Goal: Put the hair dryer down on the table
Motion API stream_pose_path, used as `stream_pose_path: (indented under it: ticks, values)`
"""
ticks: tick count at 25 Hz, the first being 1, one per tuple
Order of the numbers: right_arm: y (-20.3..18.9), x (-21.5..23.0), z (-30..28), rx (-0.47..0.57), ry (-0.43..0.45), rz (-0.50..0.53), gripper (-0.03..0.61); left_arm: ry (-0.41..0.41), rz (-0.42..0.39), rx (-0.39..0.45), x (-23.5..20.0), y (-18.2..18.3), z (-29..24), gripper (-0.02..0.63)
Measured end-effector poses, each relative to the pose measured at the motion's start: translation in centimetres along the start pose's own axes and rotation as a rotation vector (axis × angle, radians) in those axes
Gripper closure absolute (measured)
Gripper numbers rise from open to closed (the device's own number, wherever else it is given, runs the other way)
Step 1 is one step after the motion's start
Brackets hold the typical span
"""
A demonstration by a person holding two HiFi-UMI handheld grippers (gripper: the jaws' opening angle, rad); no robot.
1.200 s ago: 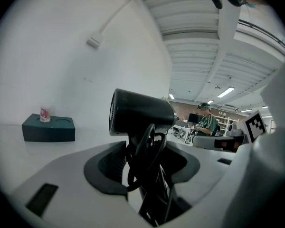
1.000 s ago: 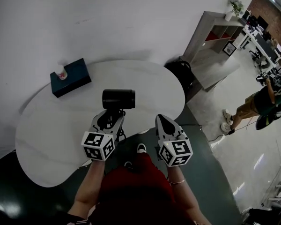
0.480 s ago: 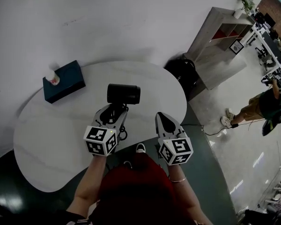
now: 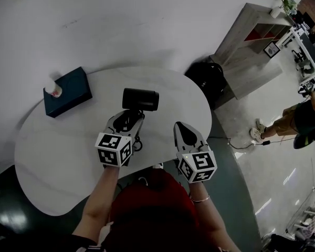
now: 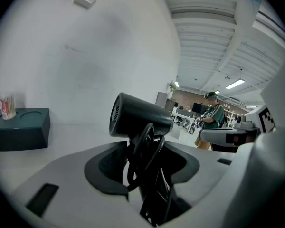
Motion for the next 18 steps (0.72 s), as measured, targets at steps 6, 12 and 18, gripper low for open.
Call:
stream_pose_path:
  ticks: [6, 12, 18]
  values:
    - [-0.3, 1.0, -1.7, -0.02, -0.009, -0.003, 0.563, 0.004, 0.02, -0.033, -1.3, -0.2, -2.2, 0.399]
    - [-0.4, 2.0, -3.1, -0.036, -0.019, -0.013, 0.563, -0.019, 0.032, -0.091, -1.8, -1.0, -4.6, 0.399]
    - [-0.7, 2.4, -4.1, -0.051, -0.02, -0.02, 0.563, -0.028, 0.036, -0.133, -2.2, -1.5, -6.3, 0.399]
Point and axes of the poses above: the fingertips, and each gripper's own axes: z backward along the fingers, x to its right, y out of its top, the point moved 1 cm from there along z, backward along the fingers, and after that the axes turned 15 degrees about -y, right-handed, at the moved point
